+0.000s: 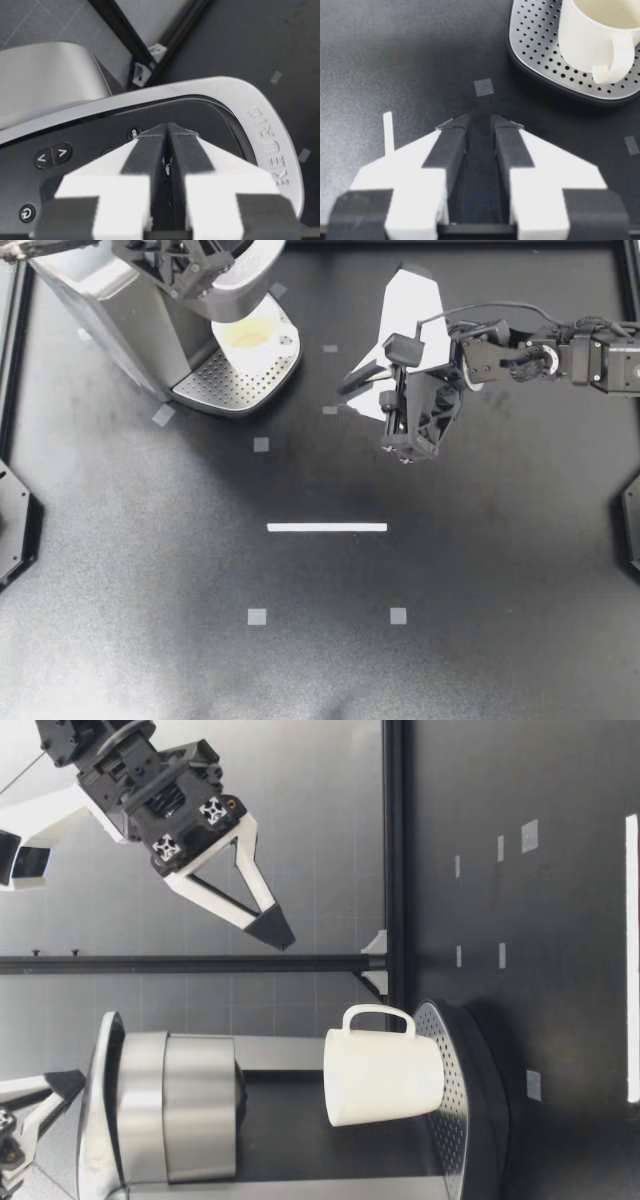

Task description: Place the coffee capsule inside the capsule container, then place the cup onto the center of the cup tray.

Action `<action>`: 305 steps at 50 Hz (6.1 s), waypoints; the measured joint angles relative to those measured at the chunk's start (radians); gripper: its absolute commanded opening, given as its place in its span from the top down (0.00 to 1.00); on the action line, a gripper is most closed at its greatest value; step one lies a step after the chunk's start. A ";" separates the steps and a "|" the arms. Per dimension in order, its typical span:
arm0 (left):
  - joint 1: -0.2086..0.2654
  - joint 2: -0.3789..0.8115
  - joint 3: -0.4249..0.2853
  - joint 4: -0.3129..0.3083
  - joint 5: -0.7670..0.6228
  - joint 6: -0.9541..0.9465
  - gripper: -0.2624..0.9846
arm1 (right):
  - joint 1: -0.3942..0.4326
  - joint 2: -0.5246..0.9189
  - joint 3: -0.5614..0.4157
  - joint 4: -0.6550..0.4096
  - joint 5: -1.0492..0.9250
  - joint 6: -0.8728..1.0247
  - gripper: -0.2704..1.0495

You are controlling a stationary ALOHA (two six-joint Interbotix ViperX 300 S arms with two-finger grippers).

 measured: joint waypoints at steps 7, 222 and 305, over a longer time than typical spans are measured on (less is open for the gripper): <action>0.000 0.006 -0.002 0.006 0.002 0.000 0.71 | 0.000 0.006 0.000 0.000 -0.003 0.000 0.57; -0.140 -0.161 0.721 -0.060 -1.466 -0.067 0.71 | 0.318 -0.238 0.247 0.133 -0.657 0.005 0.57; -0.140 -0.219 0.770 -0.060 -1.575 -0.060 0.71 | 0.334 -0.225 0.210 0.132 -0.663 0.003 0.57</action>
